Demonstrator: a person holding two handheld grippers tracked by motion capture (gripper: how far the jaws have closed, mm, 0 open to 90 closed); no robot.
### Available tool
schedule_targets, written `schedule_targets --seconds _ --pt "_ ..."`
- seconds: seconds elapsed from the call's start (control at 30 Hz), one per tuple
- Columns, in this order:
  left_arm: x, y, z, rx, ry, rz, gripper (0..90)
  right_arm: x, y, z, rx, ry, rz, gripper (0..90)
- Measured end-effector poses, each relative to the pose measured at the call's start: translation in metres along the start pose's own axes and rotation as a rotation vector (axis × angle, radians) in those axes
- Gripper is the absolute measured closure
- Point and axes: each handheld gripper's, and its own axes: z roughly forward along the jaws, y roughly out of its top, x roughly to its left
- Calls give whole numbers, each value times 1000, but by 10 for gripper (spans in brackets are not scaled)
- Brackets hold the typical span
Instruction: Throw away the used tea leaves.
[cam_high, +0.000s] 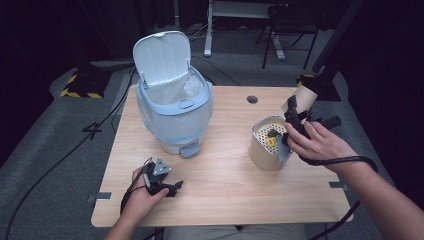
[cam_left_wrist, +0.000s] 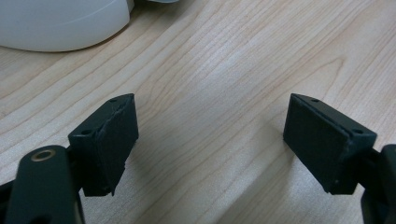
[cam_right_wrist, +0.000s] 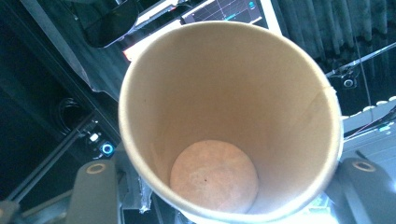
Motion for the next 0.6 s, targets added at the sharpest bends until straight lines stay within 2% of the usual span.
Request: schedule_targets --seconds 0.03,0.07,0.1,0.17,0.2,0.3,0.43,0.5,0.6 --pt "0 0 0 0 0 0 187 -1 -2 0 -3 8 37 357" --pt "0 0 0 0 0 0 187 -1 -2 0 -3 8 37 357" --pt "0 0 0 -1 1 2 187 -1 -4 1 -18 27 94 350" --pt "0 0 0 0 1 1 187 -1 -7 0 -15 32 128 348" --pt "0 0 0 0 1 1 187 -1 -10 1 -26 45 166 346" --pt "0 0 0 -1 1 2 187 -2 -18 2 -53 101 308 340" --pt "0 0 0 -1 0 0 187 -4 -33 7 -116 191 556 332" --pt "0 0 0 -1 0 0 187 -3 -38 9 -139 226 649 329" --pt "0 0 0 -2 0 0 186 -2 -43 11 -142 237 683 327"
